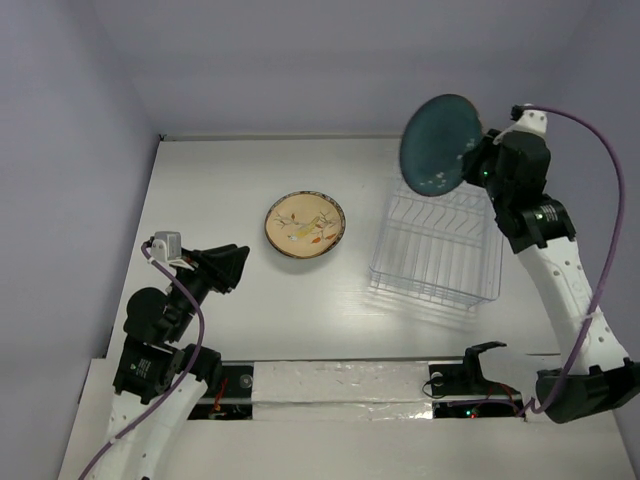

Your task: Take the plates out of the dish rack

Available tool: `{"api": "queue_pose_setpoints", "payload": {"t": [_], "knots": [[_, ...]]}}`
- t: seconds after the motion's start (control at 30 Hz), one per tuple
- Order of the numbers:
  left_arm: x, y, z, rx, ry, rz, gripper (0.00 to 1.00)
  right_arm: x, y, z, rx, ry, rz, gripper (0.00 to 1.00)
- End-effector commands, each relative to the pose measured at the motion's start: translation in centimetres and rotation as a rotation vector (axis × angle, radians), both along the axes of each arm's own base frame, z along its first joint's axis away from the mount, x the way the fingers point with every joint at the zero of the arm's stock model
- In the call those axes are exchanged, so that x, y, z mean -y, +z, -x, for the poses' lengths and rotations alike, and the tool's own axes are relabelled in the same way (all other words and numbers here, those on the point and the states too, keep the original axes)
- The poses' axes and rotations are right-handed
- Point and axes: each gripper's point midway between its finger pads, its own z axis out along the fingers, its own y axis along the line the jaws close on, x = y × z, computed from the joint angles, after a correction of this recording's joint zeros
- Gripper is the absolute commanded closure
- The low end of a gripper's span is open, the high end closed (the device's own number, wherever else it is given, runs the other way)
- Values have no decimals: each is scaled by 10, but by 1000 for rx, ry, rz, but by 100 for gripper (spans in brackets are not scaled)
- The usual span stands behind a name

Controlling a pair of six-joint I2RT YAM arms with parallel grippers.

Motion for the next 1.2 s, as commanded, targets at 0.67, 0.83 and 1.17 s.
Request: {"api": "queue_pose_setpoints", "payload": {"t": [0.67, 0.83, 1.17], "knots": [[-5, 11, -10, 17, 41, 6, 65, -318, -87, -59, -54, 771, -732, 100], [-6, 11, -9, 19, 41, 8, 65, -328, -127, -53, -139, 764, -723, 100], [-7, 12, -9, 23, 47, 7, 65, -337, -159, -38, -206, 796, -790, 100]]}}
